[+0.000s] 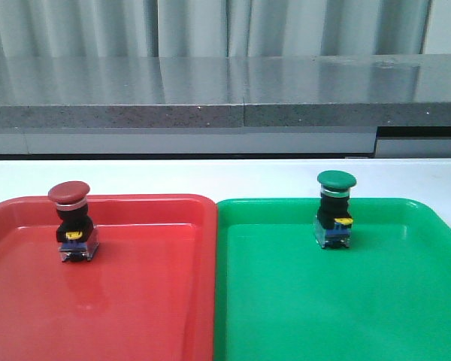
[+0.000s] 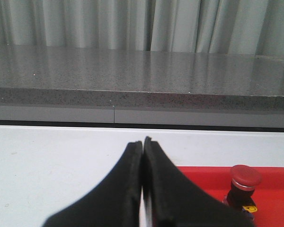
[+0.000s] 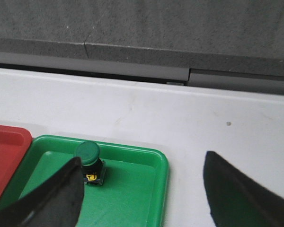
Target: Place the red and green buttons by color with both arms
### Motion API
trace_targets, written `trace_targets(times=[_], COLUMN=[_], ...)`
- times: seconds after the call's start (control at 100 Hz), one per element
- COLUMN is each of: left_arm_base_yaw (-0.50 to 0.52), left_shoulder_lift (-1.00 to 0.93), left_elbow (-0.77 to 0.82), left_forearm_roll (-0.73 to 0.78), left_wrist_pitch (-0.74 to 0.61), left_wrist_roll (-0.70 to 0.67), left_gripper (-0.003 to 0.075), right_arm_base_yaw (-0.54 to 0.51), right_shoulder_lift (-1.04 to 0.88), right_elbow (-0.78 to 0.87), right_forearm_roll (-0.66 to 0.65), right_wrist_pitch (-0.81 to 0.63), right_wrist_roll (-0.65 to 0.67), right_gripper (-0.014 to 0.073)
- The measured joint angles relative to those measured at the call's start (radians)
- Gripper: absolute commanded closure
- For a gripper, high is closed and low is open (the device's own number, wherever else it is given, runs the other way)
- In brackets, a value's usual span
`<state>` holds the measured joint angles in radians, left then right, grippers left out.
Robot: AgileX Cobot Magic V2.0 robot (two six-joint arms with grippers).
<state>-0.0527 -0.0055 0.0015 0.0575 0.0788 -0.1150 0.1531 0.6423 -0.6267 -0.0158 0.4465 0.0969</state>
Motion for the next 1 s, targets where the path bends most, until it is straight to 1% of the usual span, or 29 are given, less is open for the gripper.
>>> trace_targets(times=[0.09,0.14,0.19,0.26,0.45,0.51,0.55,1.0], left_arm_base_yaw=[0.000,0.000,0.000,0.000,0.000,0.000,0.000,0.000], left_shoulder_lift=[0.000,0.000,0.000,0.000,0.000,0.000,0.000,0.000], left_elbow=[0.000,0.000,0.000,0.000,0.000,0.000,0.000,0.000], left_forearm_roll=[0.000,0.000,0.000,0.000,0.000,0.000,0.000,0.000], left_wrist_pitch=[0.000,0.000,0.000,0.000,0.000,0.000,0.000,0.000], left_wrist_roll=[0.000,0.000,0.000,0.000,0.000,0.000,0.000,0.000], left_gripper=[0.0739,0.0739,0.0739,0.0740,0.0739,0.0739,0.0739,0.0739], right_arm_base_yaw=[-0.010,-0.010,-0.010,-0.010,-0.010,-0.010,-0.010,-0.010], right_shoulder_lift=[-0.085,-0.120,-0.148,-0.174,-0.186,-0.186,-0.186,-0.186], right_elbow=[0.041,0.059,0.071,0.077,0.079,0.079,0.079,0.079], right_forearm_roll=[-0.002,-0.002,-0.002,-0.002,-0.002,-0.002,-0.002,-0.002], right_wrist_pitch=[0.000,0.000,0.000,0.006,0.020,0.022,0.025,0.033], right_wrist_roll=[0.000,0.000,0.000,0.000,0.000,0.000,0.000,0.000], right_gripper=[0.0081,0.0115,0.0167,0.0273,0.0626,0.0710,0.0699,0.0704])
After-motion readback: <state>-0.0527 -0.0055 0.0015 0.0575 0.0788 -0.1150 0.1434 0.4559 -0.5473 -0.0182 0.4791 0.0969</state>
